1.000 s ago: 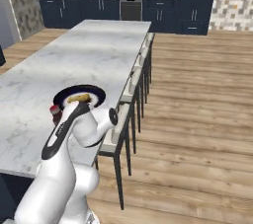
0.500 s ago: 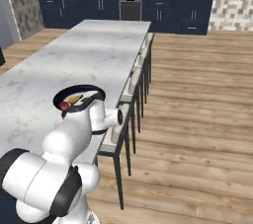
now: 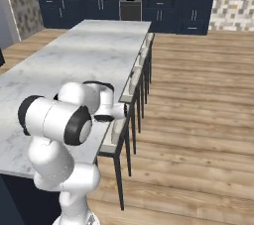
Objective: Move the hot dog bun to the plate on the dining table and place the condiment next to that plate. Then navigate to the fridge and take the sausage and place it on the plate as well.
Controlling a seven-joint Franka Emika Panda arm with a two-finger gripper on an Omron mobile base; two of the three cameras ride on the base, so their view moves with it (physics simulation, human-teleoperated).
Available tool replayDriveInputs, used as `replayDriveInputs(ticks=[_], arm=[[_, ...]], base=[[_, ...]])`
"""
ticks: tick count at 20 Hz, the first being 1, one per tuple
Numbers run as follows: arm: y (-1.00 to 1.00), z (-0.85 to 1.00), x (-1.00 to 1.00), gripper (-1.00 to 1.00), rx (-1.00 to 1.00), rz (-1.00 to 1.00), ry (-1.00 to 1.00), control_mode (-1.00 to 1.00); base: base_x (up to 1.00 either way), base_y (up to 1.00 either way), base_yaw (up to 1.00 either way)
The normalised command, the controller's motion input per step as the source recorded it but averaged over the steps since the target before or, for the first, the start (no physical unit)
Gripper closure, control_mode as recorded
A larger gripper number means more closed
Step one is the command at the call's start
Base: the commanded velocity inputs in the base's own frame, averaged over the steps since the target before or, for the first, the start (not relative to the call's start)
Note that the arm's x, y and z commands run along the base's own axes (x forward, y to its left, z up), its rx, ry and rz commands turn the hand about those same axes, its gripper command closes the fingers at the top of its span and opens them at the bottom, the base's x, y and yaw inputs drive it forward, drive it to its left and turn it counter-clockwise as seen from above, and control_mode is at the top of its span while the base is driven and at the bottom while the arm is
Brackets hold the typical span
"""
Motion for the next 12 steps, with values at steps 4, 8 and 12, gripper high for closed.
replayDriveInputs(ticks=[4, 8, 12], arm=[[0.3, -0.37, 0.38, 1.0, 0.0, 0.1, 0.0, -1.0], [0.34, -0.35, 0.3, 1.0, 0.0, 0.07, 0.01, -1.0], [0.19, -0.22, 0.2, 1.0, 0.0, 0.02, 0.01, -1.0]], base=[[0.0, 0.0, 0.0], [0.0, 0.0, 0.0], [0.0, 0.0, 0.0]])
